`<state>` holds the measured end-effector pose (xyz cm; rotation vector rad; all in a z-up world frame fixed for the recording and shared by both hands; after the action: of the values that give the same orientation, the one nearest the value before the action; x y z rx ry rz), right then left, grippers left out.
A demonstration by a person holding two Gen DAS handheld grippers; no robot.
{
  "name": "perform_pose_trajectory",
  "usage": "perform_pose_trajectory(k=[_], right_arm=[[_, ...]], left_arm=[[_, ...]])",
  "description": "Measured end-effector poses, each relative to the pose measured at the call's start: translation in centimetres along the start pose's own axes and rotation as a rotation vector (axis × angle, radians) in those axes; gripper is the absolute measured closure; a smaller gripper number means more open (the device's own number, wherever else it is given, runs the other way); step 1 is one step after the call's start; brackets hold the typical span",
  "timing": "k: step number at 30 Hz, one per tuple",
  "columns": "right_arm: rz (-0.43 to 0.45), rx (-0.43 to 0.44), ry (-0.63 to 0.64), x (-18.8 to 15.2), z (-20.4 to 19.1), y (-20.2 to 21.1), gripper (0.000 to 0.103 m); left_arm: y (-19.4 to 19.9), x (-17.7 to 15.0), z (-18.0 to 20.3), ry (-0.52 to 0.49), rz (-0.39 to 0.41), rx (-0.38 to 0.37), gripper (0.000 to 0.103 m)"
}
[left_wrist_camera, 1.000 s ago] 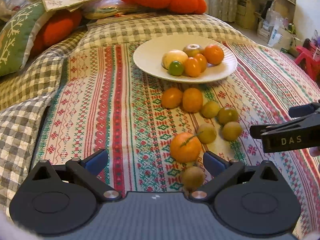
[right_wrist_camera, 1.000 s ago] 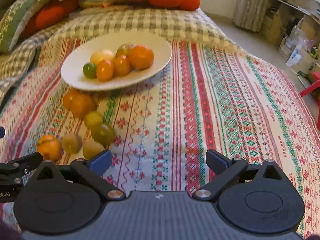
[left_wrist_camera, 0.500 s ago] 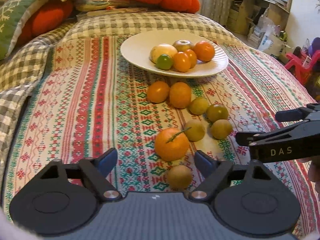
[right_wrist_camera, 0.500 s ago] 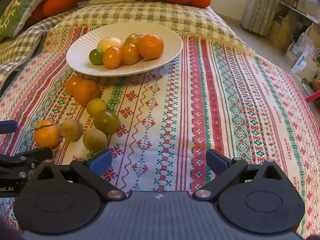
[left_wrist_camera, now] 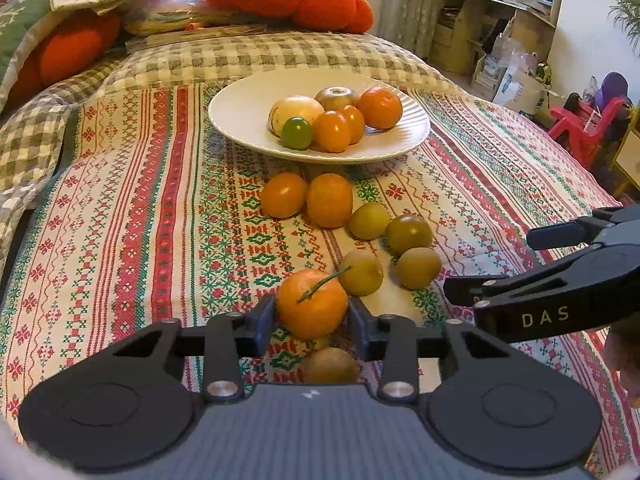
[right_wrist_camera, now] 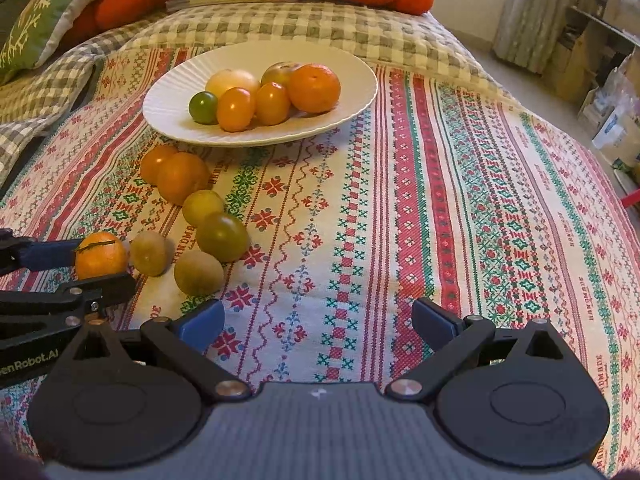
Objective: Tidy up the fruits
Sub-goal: 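Grasp the stemmed mandarin with the left gripper while the right gripper grasps an olive-brown fruit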
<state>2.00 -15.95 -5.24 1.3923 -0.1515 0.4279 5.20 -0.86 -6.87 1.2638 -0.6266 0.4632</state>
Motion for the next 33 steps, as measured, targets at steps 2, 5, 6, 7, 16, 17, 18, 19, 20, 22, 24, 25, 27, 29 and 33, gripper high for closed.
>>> perform_pose_trajectory(k=[2, 5, 6, 7, 16, 17, 18, 19, 20, 22, 24, 25, 27, 29, 33], right_arm=[[0.001, 0.002, 0.0, 0.0, 0.0, -0.1, 0.003], [0.013, 0.017, -0.009, 0.0, -0.1, 0.0, 0.004], [0.019, 0.03, -0.016, 0.0, -0.1, 0.0, 0.005], [0.025, 0.043, -0.02, 0.0, -0.1, 0.0, 0.006], [0.086, 0.173, -0.034, 0.5, -1.2, 0.1, 0.026], [0.086, 0.18, -0.035, 0.6, -1.3, 0.1, 0.027], [0.088, 0.189, -0.038, 0.6, -1.4, 0.1, 0.03], [0.091, 0.196, -0.041, 0.7, -1.4, 0.2, 0.033], [0.095, 0.202, -0.043, 0.7, -1.5, 0.2, 0.034], [0.105, 0.219, -0.049, 0.9, -1.5, 0.3, 0.04], [0.109, 0.235, -0.055, 0.9, -1.6, 0.2, 0.043], [0.109, 0.239, -0.054, 0.9, -1.7, 0.2, 0.044], [0.115, 0.233, -0.044, 1.0, -2.0, 0.2, 0.048], [0.119, 0.227, -0.035, 1.0, -2.2, 0.3, 0.052], [0.119, 0.219, -0.029, 1.1, -2.4, 0.2, 0.06]], left_arm=[[0.0, 0.1, -0.1, 0.005, -0.006, 0.001, 0.077], [0.1, 0.3, -0.2, 0.014, -0.009, 0.008, 0.077], [0.2, 0.3, -0.3, 0.017, -0.008, 0.011, 0.077], [0.3, 0.4, -0.3, 0.018, -0.007, 0.015, 0.077], [0.8, 0.9, -1.4, 0.05, -0.002, 0.041, 0.077], [0.8, 0.9, -1.5, 0.053, -0.004, 0.041, 0.077], [0.8, 0.9, -1.5, 0.054, -0.006, 0.04, 0.077], [0.8, 0.9, -1.5, 0.055, -0.007, 0.04, 0.077], [0.8, 0.9, -1.5, 0.054, -0.007, 0.041, 0.077], [0.8, 0.9, -1.4, 0.052, -0.007, 0.039, 0.077], [0.8, 0.9, -1.3, 0.05, -0.008, 0.039, 0.077], [0.7, 0.9, -1.3, 0.048, -0.008, 0.04, 0.077], [0.7, 0.8, -1.3, 0.046, -0.01, 0.04, 0.077], [0.7, 0.8, -1.3, 0.045, -0.011, 0.039, 0.077], [0.7, 0.8, -1.2, 0.04, -0.012, 0.039, 0.077]])
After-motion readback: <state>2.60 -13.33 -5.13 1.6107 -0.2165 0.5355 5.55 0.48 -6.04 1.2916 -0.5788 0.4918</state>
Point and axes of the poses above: each gripper's, at about its wrist camera, not at the fingertips, and y roughly against the way its jaws point, z to its right, x to its top, the point moved 2 cm from there along -y, roughly the way its jaws point, and after that the axes turned 12 degrees about y, right-handed, at the moved point
